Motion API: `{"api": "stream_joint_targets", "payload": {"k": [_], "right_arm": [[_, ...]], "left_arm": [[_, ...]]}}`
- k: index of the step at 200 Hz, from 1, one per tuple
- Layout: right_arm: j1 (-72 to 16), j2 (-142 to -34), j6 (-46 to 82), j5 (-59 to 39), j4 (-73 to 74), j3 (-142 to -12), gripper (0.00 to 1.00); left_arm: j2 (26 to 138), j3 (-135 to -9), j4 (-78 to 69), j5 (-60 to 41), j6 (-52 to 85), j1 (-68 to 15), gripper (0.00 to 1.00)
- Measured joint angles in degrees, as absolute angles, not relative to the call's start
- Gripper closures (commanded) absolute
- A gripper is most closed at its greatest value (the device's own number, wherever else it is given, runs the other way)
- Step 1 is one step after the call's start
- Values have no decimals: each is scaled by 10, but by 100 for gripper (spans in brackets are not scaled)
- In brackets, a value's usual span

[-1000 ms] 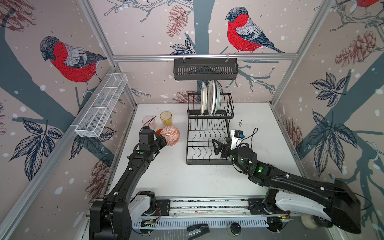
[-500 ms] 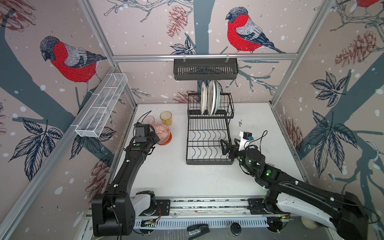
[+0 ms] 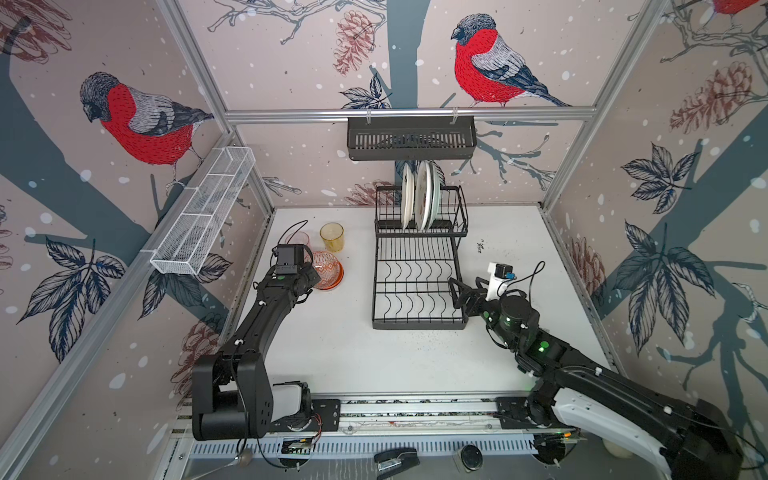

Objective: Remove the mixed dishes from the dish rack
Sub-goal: 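Lower the bowl into the orange bowl and open the left gripper, then reach the left gripper up to the white plates in the upper rack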

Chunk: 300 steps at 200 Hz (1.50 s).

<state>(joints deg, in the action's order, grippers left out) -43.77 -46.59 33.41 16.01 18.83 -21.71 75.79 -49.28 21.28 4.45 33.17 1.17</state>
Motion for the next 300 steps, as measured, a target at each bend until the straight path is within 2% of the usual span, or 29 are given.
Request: {"api": "stream_joint_targets", "payload": {"k": [56, 75, 100, 106, 109, 112, 115, 192, 300], "right_arm": [[-427, -465, 345, 138, 188, -209, 1], [-424, -465, 346, 135, 188, -208, 0], [-422, -465, 347, 134, 188, -207, 1], [-421, -465, 347, 133, 188, -206, 0], [-421, -465, 347, 133, 188, -206, 1], [-421, -465, 348, 133, 188, -206, 0], [-421, -465, 348, 132, 188, -206, 0], [-416, -469, 348, 124, 188, -207, 1], [-401, -468, 350, 123, 138, -236, 1]], "left_arm": [[834, -542, 231, 31, 342, 12, 100], [844, -547, 234, 29, 343, 11, 78], [850, -557, 233, 25, 343, 12, 34], [851, -559, 233, 25, 344, 12, 19], [852, -560, 233, 25, 345, 12, 15], [852, -560, 233, 25, 345, 12, 6], [852, -561, 233, 26, 345, 12, 3], [795, -557, 226, 14, 344, -4, 3], [691, -555, 151, 15, 360, -195, 3]]}}
